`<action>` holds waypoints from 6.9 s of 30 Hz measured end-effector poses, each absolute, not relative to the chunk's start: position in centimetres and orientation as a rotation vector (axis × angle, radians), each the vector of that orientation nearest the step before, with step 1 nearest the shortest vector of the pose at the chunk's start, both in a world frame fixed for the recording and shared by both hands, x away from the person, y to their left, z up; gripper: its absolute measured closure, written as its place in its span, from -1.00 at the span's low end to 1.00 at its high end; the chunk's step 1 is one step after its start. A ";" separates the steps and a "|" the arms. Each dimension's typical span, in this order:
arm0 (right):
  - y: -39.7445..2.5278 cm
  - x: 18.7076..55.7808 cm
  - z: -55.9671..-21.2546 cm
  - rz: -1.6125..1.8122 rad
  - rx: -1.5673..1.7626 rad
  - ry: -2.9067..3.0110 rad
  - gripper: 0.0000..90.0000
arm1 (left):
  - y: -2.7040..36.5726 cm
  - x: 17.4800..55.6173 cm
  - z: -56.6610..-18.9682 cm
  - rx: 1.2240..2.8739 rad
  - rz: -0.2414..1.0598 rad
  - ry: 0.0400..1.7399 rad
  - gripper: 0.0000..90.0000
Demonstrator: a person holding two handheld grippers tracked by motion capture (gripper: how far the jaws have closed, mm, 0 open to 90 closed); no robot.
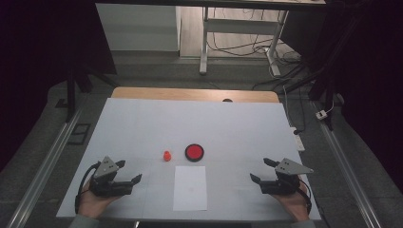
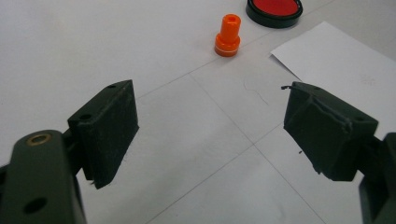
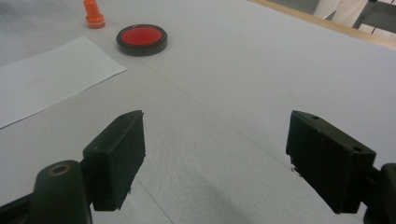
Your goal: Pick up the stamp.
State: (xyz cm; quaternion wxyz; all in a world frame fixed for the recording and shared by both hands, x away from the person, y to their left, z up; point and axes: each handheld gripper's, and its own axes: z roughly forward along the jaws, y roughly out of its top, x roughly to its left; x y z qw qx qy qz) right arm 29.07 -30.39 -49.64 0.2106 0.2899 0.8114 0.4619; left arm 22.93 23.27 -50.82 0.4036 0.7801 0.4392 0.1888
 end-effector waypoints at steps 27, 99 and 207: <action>-30.4 29.7 -49.8 1.270 0.829 2.269 -0.49 | 23.3 22.8 -51.0 1.972 0.504 1.119 -0.61; -29.3 29.8 -50.4 1.208 0.836 2.315 -0.43 | 18.8 31.1 -48.6 2.066 0.472 1.052 -0.55; -29.0 29.9 -51.0 1.170 0.825 2.340 -0.41 | 15.6 33.3 -50.9 2.113 0.425 0.936 0.59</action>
